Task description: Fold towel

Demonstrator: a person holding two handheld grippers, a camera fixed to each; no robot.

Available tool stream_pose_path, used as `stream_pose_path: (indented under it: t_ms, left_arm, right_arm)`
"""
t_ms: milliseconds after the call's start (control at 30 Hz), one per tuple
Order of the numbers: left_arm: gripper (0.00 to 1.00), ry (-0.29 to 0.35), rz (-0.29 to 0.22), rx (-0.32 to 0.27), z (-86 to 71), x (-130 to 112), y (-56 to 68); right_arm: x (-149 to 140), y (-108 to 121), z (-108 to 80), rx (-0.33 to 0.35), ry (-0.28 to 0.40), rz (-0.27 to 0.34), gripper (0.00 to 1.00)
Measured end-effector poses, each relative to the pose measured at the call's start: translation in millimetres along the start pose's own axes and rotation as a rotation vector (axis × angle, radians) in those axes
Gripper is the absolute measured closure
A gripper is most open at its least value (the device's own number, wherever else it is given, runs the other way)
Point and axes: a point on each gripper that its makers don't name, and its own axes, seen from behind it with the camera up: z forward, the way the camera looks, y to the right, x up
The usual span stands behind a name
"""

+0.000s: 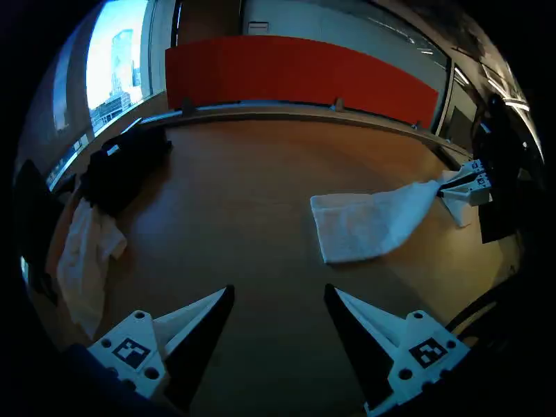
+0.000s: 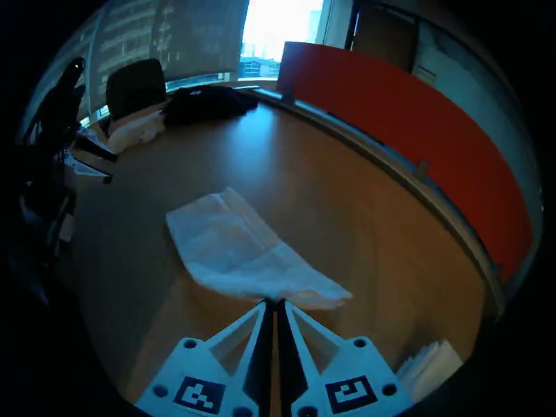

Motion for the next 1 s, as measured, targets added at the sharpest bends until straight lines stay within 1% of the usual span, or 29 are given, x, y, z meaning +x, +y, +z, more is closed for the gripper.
stream_pose_path:
  t_ms: [400, 500, 700, 1000]
  left_arm:
    - [0.05, 0.005, -0.013, 0.008, -3.9, -3.1, -0.6]
    - [0.05, 0.005, -0.013, 0.01, -4.6, -3.6, -0.9]
    - [0.05, 0.006, -0.013, 0.012, -6.2, -4.0, -0.9]
    - [0.04, 0.011, -0.024, 0.022, -11.0, -5.8, -4.9]
  right_arm:
    - [44.0, -7.0, 2.0, 0.024, 0.061, -0.07, 0.97]
    - [51.0, -8.6, 1.5, 0.026, 0.068, -0.092, 0.97]
    - [55.4, -11.9, 4.3, 0.038, 0.065, -0.124, 0.97]
    - [73.2, -25.8, 17.2, 0.083, 0.074, -0.164, 0.97]
